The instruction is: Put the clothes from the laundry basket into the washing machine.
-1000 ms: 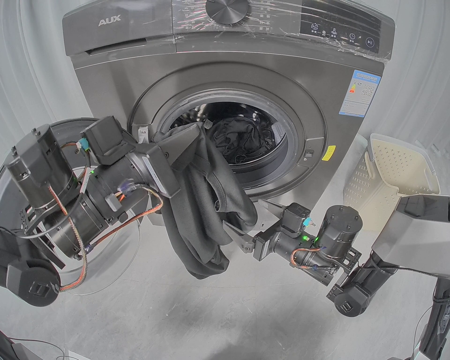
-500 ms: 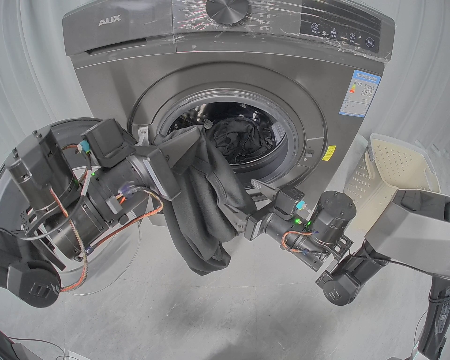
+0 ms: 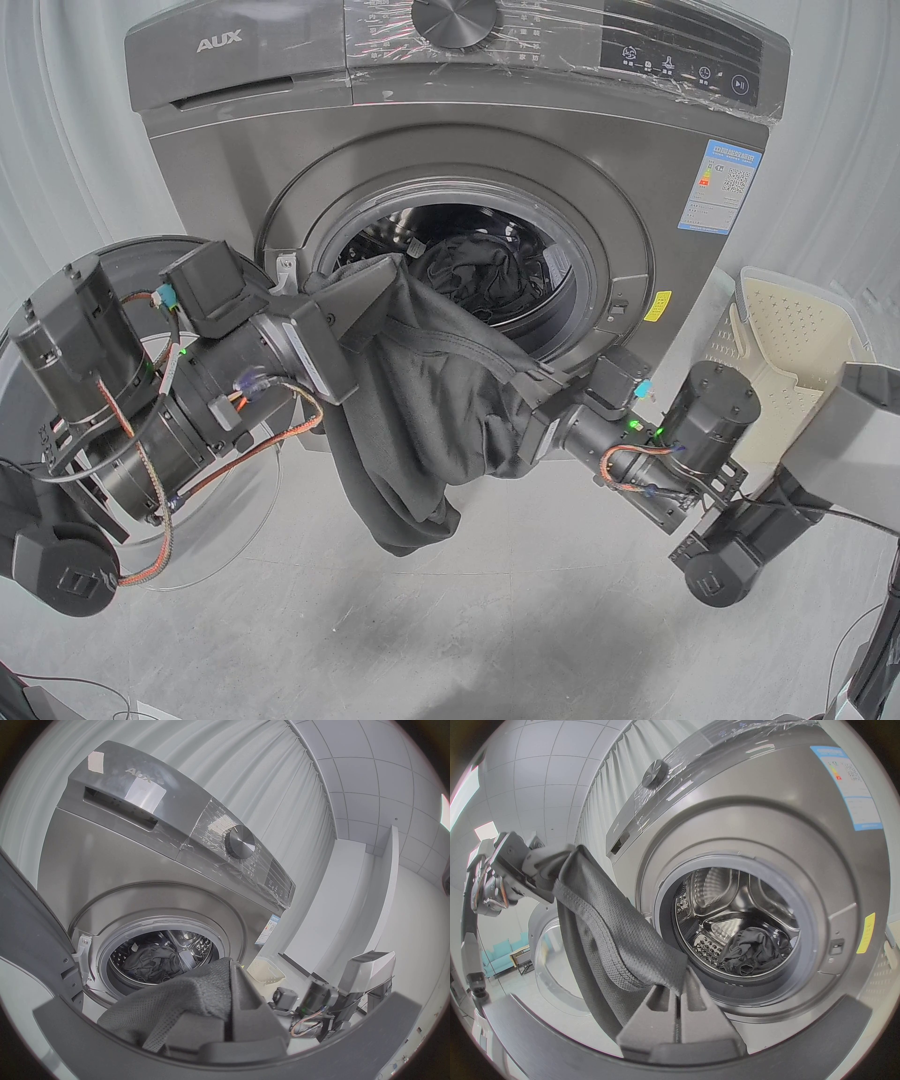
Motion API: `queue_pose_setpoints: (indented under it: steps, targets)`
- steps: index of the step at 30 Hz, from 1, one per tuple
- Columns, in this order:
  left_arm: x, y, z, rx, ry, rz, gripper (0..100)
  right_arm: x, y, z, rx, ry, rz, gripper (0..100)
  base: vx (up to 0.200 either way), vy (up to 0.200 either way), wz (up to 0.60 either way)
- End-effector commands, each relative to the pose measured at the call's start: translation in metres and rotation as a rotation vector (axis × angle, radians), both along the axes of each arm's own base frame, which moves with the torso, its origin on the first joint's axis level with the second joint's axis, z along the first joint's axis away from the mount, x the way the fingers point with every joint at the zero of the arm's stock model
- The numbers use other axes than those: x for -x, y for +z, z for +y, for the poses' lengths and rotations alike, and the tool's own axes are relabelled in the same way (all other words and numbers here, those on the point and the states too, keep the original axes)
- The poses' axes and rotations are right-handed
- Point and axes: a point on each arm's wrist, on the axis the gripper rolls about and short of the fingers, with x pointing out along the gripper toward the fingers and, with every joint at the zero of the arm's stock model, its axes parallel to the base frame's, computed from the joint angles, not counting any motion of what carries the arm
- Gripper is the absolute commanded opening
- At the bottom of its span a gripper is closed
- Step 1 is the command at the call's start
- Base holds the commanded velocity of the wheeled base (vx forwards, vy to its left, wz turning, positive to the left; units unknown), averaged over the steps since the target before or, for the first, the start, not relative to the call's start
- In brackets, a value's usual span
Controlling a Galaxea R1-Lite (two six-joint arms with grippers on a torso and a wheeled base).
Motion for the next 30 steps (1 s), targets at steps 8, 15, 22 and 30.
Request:
queue_pose_setpoints:
  steps: [8, 15, 22, 30]
  targets:
    - [0.012, -0.014, -0.008, -0.030, -0.055, 0.042, 0, 0.058, 0.041, -0.043, -0.114, 0.011, 0.025, 0, 0.000, 0.000, 0.00]
    - [0.009, -0.018, -0.008, -0.041, -0.052, 0.053, 0, 0.072, 0.048, -0.053, -0.139, 0.033, 0.032, 0, 0.000, 0.000, 0.00]
    - [0.008, -0.030, -0.011, -0.066, -0.063, 0.092, 100, 0.071, 0.066, -0.053, -0.187, 0.040, -0.023, 0, 0.000, 0.000, 0.00]
    - [0.007, -0.050, -0.012, -0.113, -0.054, 0.152, 100, 0.072, 0.070, -0.054, -0.196, 0.041, -0.035, 0, 0.000, 0.000, 0.00]
